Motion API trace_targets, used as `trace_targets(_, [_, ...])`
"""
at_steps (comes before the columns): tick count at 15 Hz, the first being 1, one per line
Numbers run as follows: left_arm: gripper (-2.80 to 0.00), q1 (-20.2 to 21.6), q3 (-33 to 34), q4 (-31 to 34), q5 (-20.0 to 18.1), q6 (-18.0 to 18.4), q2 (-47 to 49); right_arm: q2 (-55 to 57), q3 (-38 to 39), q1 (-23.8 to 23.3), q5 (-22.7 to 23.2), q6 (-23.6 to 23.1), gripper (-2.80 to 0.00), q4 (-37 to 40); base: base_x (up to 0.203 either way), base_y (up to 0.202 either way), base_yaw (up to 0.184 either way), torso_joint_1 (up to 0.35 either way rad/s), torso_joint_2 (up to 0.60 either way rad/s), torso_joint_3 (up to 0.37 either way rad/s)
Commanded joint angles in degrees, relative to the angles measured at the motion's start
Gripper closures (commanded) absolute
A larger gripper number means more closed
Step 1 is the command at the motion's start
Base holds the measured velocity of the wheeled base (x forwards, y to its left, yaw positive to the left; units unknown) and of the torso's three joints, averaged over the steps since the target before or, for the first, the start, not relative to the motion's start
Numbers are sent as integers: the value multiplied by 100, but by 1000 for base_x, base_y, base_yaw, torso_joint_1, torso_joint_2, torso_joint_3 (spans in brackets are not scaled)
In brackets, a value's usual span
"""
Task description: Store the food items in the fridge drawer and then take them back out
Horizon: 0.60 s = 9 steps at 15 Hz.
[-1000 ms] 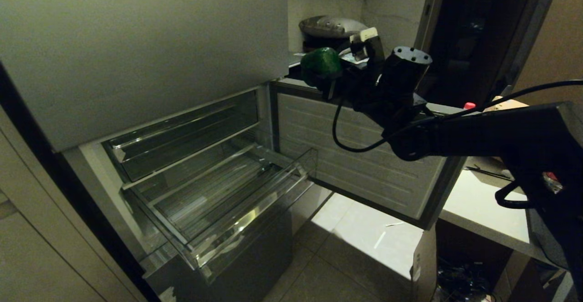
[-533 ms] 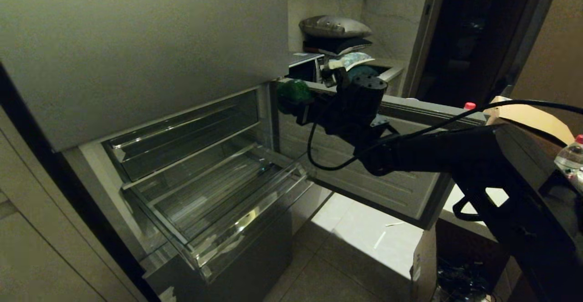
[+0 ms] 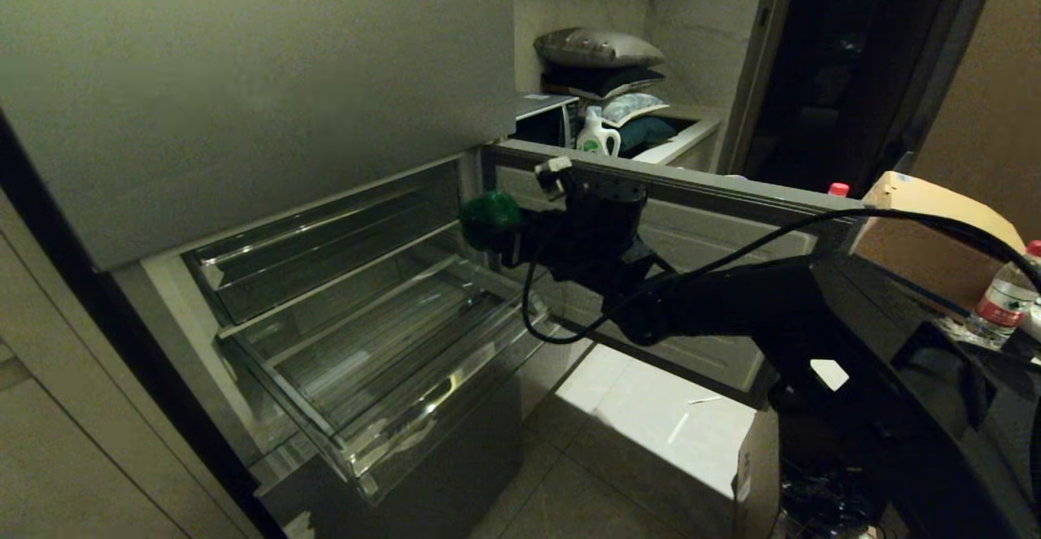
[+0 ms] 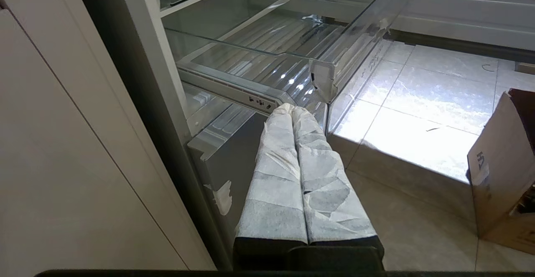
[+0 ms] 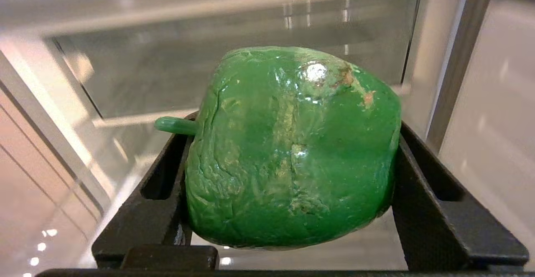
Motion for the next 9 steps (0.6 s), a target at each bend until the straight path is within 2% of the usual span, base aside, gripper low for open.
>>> trace_targets(1, [0,0,1,0,-1,2,8,293,1,49,10,-4,0,-32,0,0,0,0,0,0])
trace_targets(9, [0,0,2,0,-1,2,8,762,-4,32,17,-21,0,-34,0,0,0,0,0,0])
